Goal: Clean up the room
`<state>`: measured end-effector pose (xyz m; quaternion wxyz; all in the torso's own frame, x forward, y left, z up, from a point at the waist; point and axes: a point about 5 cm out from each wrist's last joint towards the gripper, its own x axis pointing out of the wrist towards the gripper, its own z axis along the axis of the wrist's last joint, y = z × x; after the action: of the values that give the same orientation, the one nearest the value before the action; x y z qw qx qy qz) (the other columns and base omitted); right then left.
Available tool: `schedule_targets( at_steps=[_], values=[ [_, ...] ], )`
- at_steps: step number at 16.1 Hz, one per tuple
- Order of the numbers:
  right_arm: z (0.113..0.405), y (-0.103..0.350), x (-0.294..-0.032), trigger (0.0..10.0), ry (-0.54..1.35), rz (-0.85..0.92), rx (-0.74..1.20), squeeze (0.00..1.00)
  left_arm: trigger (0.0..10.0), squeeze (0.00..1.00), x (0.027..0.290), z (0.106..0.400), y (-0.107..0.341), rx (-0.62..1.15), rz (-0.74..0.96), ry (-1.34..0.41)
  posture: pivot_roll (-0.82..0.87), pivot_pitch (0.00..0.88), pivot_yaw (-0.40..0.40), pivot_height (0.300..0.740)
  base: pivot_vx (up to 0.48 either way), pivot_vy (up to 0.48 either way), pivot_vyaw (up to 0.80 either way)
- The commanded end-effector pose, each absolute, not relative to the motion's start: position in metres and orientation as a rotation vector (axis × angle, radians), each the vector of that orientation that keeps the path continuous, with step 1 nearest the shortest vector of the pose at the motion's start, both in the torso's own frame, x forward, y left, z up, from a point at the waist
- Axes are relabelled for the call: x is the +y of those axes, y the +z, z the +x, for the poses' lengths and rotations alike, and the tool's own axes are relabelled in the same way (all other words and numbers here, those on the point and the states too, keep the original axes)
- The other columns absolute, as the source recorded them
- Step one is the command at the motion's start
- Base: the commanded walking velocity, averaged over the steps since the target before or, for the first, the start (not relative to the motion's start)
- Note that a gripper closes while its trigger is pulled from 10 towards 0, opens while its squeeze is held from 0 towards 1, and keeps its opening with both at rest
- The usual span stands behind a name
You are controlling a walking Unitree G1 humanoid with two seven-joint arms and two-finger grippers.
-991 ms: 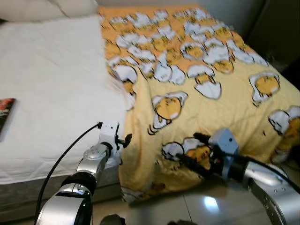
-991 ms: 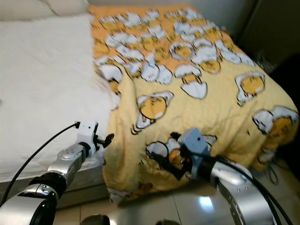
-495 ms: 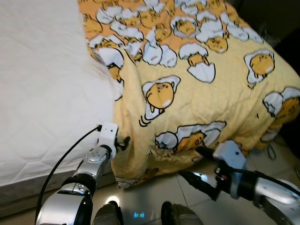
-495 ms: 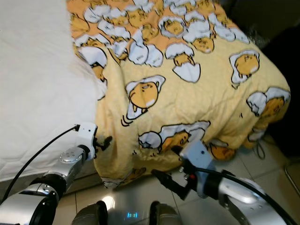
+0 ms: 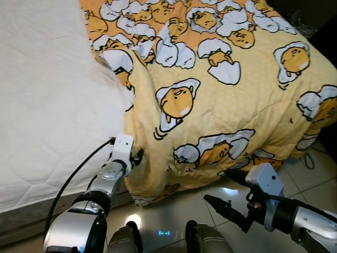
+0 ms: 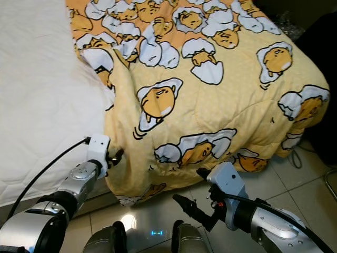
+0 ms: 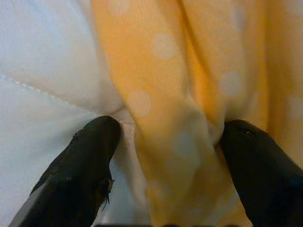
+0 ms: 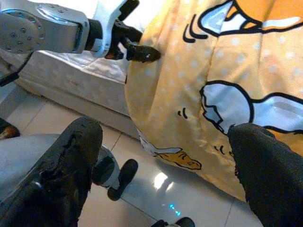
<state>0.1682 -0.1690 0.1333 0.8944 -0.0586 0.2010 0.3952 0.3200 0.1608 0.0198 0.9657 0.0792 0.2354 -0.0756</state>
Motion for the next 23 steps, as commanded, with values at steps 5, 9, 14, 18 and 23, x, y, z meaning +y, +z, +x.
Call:
schedule_targets(
  at_steps=[5, 9, 14, 18, 23],
  values=[
    [0.17, 0.136, -0.166, 10.0, 0.875, -0.133, 0.418, 0.0, 0.0, 0.0, 0.16, 0.32, 0.02, 0.468, 0.152, -0.158, -0.3, 0.206, 0.02, 0.74, 0.0, 0.0, 0.0],
    [0.174, 0.135, -0.165, 10.0, 0.88, -0.143, 0.411, 0.0, 0.0, 0.0, 0.156, 0.318, 0.018, 0.469, 0.148, -0.181, -0.3, 0.191, 0.025, 0.74, 0.0, 0.0, 0.0],
    [0.178, 0.133, -0.166, 10.0, 0.884, -0.151, 0.408, 0.0, 0.0, 0.0, 0.153, 0.319, 0.019, 0.466, 0.139, -0.186, -0.3, 0.169, 0.03, 0.74, 0.0, 0.0, 0.0],
    [0.181, 0.133, -0.166, 10.0, 0.895, -0.163, 0.404, 0.0, 0.0, 0.0, 0.153, 0.32, 0.02, 0.464, 0.135, -0.185, -0.3, 0.157, 0.026, 0.74, 0.0, 0.0, 0.0],
    [0.189, 0.133, -0.167, 10.0, 0.904, -0.185, 0.39, 0.0, 0.0, 0.0, 0.151, 0.319, 0.018, 0.471, 0.128, -0.184, -0.3, 0.121, 0.025, 0.74, 0.0, 0.0, 0.0]
  ],
)
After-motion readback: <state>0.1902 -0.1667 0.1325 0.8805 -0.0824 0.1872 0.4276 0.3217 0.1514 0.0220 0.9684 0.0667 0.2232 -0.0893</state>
